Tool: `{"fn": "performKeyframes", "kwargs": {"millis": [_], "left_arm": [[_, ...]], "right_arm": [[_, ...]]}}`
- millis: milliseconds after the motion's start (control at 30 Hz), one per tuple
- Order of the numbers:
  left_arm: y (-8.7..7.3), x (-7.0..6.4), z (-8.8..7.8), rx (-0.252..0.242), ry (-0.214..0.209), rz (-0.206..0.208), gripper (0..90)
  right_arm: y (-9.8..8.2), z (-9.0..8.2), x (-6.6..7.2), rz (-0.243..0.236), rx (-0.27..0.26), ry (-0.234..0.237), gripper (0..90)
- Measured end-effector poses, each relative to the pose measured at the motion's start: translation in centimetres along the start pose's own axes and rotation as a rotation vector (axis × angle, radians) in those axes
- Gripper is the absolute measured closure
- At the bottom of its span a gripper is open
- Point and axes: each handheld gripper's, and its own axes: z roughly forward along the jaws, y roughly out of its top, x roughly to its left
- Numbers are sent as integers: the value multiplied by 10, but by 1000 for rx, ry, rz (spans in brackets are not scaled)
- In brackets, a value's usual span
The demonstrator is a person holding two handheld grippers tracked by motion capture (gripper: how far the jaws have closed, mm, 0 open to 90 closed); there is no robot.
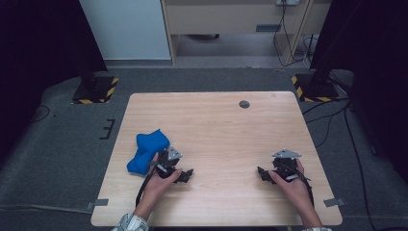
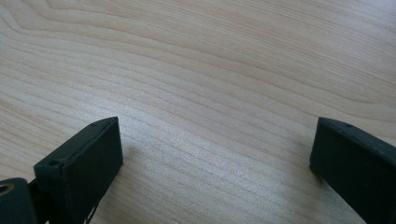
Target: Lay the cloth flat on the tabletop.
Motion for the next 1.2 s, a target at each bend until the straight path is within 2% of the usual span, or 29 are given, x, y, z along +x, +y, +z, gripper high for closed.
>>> {"fn": "performKeyframes", "kwargs": {"millis": [267,400,467,567,600,767,800,900,1100,1200], "left_arm": [[-1,3,-4,-24,18,-6,62],[3,5,-15,-71,16,-22,67],[3,6,-20,-87,6,-28,66],[1,12,-27,-97,-35,-45,56],[1,12,-27,-97,-35,-45,56],[-1,21,-44,-132,-4,-54,57],[-2,24,-50,-149,10,-52,57],[-2,30,-58,-159,33,-41,56],[-5,41,-69,-202,81,-86,79],[-5,46,-73,-217,104,-91,80]], "right_arm": [[0,0,0,-1,2,0,23],[0,0,0,-1,1,0,23],[0,0,0,-1,1,0,23],[0,0,0,-1,1,0,24],[0,0,0,-1,1,-1,23],[0,0,0,0,2,-1,23],[0,0,0,0,2,-1,23],[0,0,0,1,2,-2,23],[0,0,0,0,2,-1,22],[0,0,0,0,2,-1,22]]}}
